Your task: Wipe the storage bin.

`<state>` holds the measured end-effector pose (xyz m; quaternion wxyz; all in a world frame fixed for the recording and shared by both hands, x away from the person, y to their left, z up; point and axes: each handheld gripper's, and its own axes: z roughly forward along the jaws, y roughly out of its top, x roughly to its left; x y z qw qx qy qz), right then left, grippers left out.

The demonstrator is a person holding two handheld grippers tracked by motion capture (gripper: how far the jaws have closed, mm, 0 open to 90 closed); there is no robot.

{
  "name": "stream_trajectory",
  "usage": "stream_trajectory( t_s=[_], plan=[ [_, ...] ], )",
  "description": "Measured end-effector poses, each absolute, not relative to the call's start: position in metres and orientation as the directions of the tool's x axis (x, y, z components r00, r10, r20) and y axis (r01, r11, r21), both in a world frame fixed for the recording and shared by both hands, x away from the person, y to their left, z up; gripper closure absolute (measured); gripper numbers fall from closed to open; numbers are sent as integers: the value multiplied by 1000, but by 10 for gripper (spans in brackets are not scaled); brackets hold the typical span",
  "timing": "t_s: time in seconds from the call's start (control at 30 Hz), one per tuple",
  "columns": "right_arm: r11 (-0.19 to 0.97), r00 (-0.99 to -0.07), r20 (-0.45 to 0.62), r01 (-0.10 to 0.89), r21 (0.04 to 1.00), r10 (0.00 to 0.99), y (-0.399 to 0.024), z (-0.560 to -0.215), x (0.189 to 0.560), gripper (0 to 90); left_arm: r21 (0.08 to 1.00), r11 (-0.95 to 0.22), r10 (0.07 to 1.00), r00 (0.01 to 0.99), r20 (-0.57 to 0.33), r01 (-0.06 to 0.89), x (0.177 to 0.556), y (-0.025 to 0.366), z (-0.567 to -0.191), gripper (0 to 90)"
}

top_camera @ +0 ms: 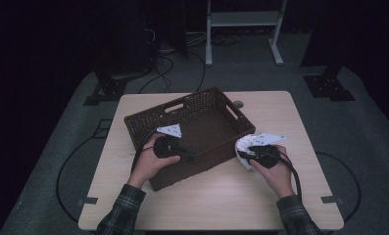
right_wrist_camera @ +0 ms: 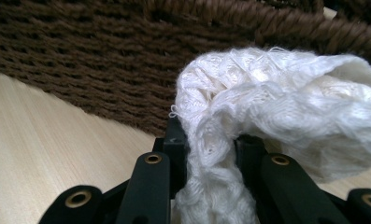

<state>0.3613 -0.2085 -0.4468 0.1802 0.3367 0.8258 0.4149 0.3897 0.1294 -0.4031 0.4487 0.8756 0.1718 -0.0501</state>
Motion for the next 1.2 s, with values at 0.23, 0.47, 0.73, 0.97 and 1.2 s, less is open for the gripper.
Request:
stream_trajectory(
  t_s=[0.23,0.47,0.73,0.97,1.2],
  plan=[
    [439,-712,-1,432,788,702,-206,-455,365,719,767,-541,257,936,-241,346,389,129,-403,766],
    [466,-716,3,457,758,698,-205,-466,367,719,766,-542,258,936,-239,345,389,129,-403,764],
    [484,-722,10,474,736,692,-204,-474,368,718,764,-547,257,937,-235,342,389,129,-403,763],
    [493,-732,-15,444,748,682,-198,-466,361,718,765,-544,258,936,-238,344,389,129,-403,761],
    [467,-747,-26,388,795,664,-192,-448,352,718,765,-545,257,937,-238,344,389,129,-403,761]
  ],
)
